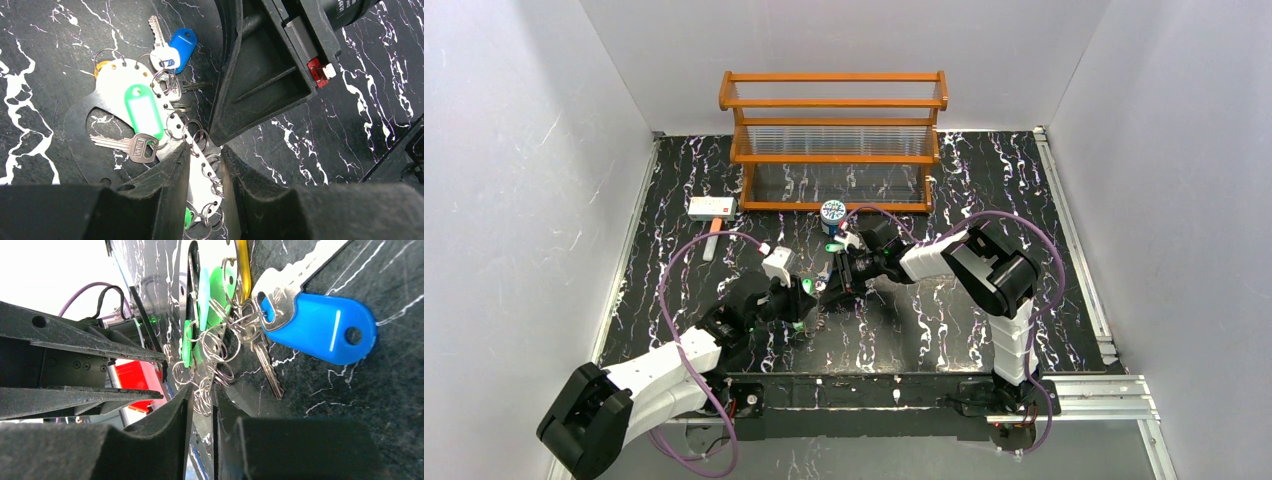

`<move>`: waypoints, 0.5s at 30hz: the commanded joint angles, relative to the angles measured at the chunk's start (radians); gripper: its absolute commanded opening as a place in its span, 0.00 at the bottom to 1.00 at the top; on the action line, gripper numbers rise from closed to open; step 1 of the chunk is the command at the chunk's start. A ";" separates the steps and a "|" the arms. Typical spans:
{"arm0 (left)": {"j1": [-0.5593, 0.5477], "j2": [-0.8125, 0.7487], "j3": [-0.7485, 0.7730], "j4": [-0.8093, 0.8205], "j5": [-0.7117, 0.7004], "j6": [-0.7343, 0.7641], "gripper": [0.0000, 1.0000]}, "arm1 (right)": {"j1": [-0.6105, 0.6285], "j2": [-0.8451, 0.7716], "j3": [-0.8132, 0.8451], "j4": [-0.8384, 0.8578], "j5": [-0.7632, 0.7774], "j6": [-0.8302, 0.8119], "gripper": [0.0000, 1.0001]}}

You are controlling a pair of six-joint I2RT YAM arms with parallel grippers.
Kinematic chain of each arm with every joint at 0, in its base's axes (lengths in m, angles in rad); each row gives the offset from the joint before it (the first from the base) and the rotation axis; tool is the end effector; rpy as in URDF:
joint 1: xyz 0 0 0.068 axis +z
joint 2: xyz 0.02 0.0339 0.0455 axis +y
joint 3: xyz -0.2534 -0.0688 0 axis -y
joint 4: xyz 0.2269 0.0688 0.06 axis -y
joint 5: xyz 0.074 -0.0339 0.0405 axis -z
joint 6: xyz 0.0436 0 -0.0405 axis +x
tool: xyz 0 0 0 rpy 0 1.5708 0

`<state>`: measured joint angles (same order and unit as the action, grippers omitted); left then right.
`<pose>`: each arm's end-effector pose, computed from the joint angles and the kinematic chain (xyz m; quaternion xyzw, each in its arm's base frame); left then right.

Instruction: Put the keys on the keyring

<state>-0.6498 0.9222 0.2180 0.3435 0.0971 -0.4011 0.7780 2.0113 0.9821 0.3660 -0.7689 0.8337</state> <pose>0.1476 -0.1174 0.1728 0.1293 0.8117 -0.3195 0.4715 0.2490 0.2879 0.1144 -0.1412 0.8374 0.5266 0.0382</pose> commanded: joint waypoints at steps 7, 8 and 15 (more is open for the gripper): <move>-0.002 0.043 -0.022 0.016 0.027 -0.032 0.25 | -0.013 -0.045 0.001 -0.059 0.033 -0.079 0.36; -0.002 0.057 -0.016 0.012 0.028 -0.040 0.25 | -0.013 -0.047 0.002 -0.069 0.040 -0.090 0.37; -0.002 0.150 0.010 0.027 0.037 -0.082 0.28 | -0.013 -0.021 0.010 -0.093 0.050 -0.118 0.31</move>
<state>-0.6498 1.0355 0.2028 0.3531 0.1154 -0.4580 0.7715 2.0026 0.9817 0.3054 -0.7349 0.7525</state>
